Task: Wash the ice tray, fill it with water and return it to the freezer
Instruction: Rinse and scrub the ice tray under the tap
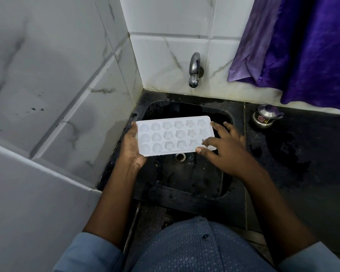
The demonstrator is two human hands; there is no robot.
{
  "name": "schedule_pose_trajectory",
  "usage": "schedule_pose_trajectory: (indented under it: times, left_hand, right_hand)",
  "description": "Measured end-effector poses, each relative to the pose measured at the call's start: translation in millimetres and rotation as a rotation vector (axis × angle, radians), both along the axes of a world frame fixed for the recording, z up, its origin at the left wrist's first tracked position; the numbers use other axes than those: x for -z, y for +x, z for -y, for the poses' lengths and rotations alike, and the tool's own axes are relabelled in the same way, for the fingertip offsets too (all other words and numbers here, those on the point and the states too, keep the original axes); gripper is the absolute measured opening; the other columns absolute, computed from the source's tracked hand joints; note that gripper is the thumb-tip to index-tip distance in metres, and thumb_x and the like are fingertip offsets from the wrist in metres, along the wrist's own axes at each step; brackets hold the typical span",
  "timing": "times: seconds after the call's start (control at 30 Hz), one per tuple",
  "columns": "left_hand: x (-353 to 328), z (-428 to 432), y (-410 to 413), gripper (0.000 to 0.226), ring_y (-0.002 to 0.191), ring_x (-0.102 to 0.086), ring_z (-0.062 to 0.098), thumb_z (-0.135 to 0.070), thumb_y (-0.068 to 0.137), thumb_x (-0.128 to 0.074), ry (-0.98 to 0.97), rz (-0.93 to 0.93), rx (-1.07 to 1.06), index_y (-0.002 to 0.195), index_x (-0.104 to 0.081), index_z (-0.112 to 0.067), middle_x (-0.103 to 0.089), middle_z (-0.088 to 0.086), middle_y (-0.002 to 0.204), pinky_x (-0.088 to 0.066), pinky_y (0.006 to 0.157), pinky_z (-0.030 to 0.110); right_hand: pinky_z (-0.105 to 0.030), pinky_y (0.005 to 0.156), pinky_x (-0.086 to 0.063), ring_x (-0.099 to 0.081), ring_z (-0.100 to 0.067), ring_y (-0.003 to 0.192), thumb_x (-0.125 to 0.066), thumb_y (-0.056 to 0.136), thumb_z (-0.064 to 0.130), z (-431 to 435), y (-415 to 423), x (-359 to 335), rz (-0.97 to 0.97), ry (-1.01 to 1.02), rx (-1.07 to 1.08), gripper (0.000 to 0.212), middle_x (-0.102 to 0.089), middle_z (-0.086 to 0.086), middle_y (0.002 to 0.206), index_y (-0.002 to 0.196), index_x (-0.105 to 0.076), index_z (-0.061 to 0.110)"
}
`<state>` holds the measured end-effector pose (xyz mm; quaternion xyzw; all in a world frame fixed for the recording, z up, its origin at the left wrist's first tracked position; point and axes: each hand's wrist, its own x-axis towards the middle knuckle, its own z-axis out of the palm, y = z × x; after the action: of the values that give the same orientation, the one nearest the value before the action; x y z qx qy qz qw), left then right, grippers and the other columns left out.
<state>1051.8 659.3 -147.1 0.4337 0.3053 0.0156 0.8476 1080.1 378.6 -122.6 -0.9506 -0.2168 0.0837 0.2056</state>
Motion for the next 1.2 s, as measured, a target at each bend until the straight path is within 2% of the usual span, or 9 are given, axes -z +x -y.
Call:
schedule_pose_trajectory:
  times: [0.1, 0.23, 0.3, 0.43, 0.57, 0.67, 0.83, 1.0, 1.2]
  left_hand:
    - [-1, 2, 0, 0.057, 0.1, -0.077, 0.037, -0.054, 0.111, -0.034, 0.0, -0.001, -0.001, 0.122, -0.072, -0.012, -0.078, 0.016, 0.12, -0.06, 0.088, 0.054]
    - [-1, 3, 1, 0.056, 0.102, -0.077, 0.038, -0.054, 0.111, -0.036, 0.001, -0.003, 0.011, 0.125, -0.071, -0.012, -0.077, 0.016, 0.122, -0.062, 0.084, 0.053]
    - [-1, 4, 2, 0.056, 0.102, -0.077, 0.038, -0.053, 0.11, -0.037, 0.004, 0.001, 0.021, 0.126, -0.071, -0.011, -0.076, 0.017, 0.124, -0.062, 0.08, 0.051]
    - [0, 6, 3, 0.057, 0.098, -0.078, 0.036, -0.055, 0.11, -0.037, 0.008, 0.027, 0.036, 0.12, -0.072, -0.011, -0.078, 0.016, 0.12, -0.063, 0.078, 0.05]
    - [0, 5, 3, 0.056, 0.097, -0.078, 0.035, -0.056, 0.109, -0.039, 0.012, 0.034, 0.047, 0.117, -0.073, -0.012, -0.079, 0.015, 0.117, -0.063, 0.079, 0.051]
    - [3, 5, 4, 0.055, 0.103, -0.076, 0.038, -0.055, 0.107, -0.043, 0.033, 0.045, 0.064, 0.123, -0.072, -0.011, -0.076, 0.017, 0.123, -0.061, 0.086, 0.054]
    - [4, 5, 6, 0.056, 0.107, -0.074, 0.039, -0.055, 0.106, -0.045, 0.043, 0.048, 0.07, 0.125, -0.072, -0.011, -0.075, 0.018, 0.126, -0.06, 0.089, 0.055]
    - [7, 5, 6, 0.061, 0.113, -0.072, 0.041, -0.055, 0.106, -0.045, 0.037, 0.046, 0.066, 0.135, -0.068, -0.008, -0.073, 0.019, 0.13, -0.061, 0.088, 0.054]
    - [7, 5, 6, 0.058, 0.109, -0.073, 0.04, -0.058, 0.106, -0.044, 0.032, 0.049, 0.05, 0.126, -0.071, -0.01, -0.075, 0.018, 0.127, -0.06, 0.089, 0.054]
  right_hand:
    - [-0.055, 0.115, -0.018, -0.007, -0.023, 0.157, -0.056, 0.094, 0.065, 0, 1, 0, 0.065, 0.066, 0.002, 0.035, -0.023, 0.006, 0.171, 0.107, -0.067, 0.033]
    - [-0.056, 0.116, -0.017, -0.002, -0.021, 0.157, -0.059, 0.093, 0.065, -1, 1, 0, 0.069, 0.109, -0.048, 0.035, -0.016, 0.008, 0.172, 0.112, -0.059, 0.035]
    - [-0.055, 0.118, -0.013, 0.003, -0.022, 0.158, -0.056, 0.091, 0.071, -4, 0, 3, 0.054, 0.106, -0.091, 0.04, -0.012, 0.008, 0.173, 0.115, -0.061, 0.039]
    - [-0.054, 0.12, -0.007, 0.008, -0.024, 0.158, -0.035, 0.082, 0.084, -12, -3, 6, 0.023, 0.041, -0.101, 0.065, -0.008, 0.006, 0.174, 0.119, -0.066, 0.042]
    - [-0.052, 0.121, -0.006, 0.006, -0.026, 0.158, -0.036, 0.085, 0.082, -13, -3, 4, 0.032, 0.028, -0.085, 0.063, -0.011, 0.006, 0.174, 0.12, -0.069, 0.041]
    - [-0.053, 0.121, -0.007, 0.004, -0.025, 0.158, -0.044, 0.09, 0.078, -15, -2, 6, 0.05, 0.035, -0.083, 0.053, -0.013, 0.005, 0.173, 0.116, -0.069, 0.039]
    - [-0.054, 0.121, -0.007, 0.006, -0.025, 0.158, -0.03, 0.078, 0.087, -17, -2, 9, 0.034, -0.005, -0.083, 0.074, -0.012, 0.005, 0.173, 0.12, -0.069, 0.04]
    - [-0.056, 0.122, -0.008, 0.005, -0.027, 0.158, -0.033, 0.077, 0.087, -17, -1, 8, 0.065, 0.02, -0.08, 0.071, -0.013, 0.004, 0.173, 0.114, -0.069, 0.038]
    - [-0.055, 0.121, -0.009, 0.005, -0.024, 0.158, -0.031, 0.079, 0.087, -19, -3, 9, 0.045, 0.003, -0.083, 0.074, -0.015, 0.006, 0.173, 0.116, -0.07, 0.037]
